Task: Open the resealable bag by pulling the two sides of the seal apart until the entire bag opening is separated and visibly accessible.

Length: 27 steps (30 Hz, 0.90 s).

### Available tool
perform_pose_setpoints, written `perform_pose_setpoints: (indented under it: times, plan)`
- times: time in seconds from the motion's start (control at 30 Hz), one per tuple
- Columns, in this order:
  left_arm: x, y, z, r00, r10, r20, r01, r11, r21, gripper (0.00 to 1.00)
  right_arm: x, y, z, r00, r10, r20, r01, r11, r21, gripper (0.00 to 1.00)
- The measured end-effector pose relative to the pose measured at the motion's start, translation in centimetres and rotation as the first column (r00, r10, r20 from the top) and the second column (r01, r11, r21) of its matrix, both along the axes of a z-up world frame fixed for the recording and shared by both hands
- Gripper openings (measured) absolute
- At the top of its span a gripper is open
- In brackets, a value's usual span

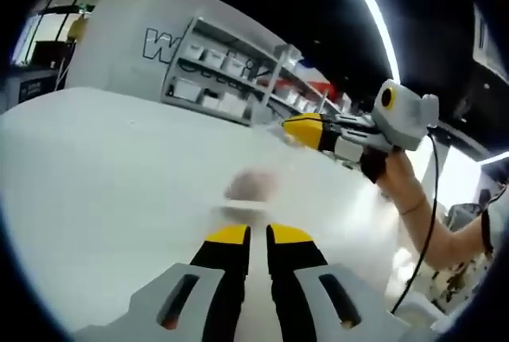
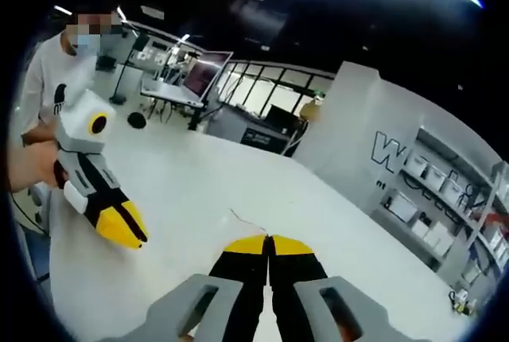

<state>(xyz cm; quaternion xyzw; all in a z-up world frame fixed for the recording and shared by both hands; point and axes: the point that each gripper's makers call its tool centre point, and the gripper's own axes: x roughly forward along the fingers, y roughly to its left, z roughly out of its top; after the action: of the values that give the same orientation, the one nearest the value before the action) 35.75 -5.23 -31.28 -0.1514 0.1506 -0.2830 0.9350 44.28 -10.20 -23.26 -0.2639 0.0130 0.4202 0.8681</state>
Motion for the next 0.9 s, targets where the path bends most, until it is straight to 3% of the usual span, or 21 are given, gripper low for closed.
perform_pose_setpoints:
  times: [0.23, 0.63, 0.73, 0.9]
  plan:
    - [-0.1, -0.1, 0.4, 1.000, 0.003, 0.027, -0.004, 0.999, 0.042, 0.14, 0.2, 0.3, 0.7, 1.000, 0.016, -0.018, -0.015, 1.000, 0.023, 0.00]
    - [0.1, 1.9, 0.9, 0.996, 0.054, 0.068, -0.060, 0.994, 0.088, 0.19, 0.5, 0.5, 1.2, 0.999, 0.015, -0.035, -0.012, 0.998, 0.069, 0.00]
    - [0.2, 2.1, 1.0, 0.995, 0.064, 0.072, -0.072, 0.992, 0.105, 0.28, 0.8, 0.6, 1.4, 0.999, 0.014, -0.035, -0.011, 0.997, 0.076, 0.00]
    - [0.4, 2.7, 1.5, 0.989, 0.086, 0.118, -0.102, 0.986, 0.135, 0.35, 1.2, 0.9, 1.6, 0.998, 0.020, -0.058, -0.014, 0.995, 0.099, 0.00]
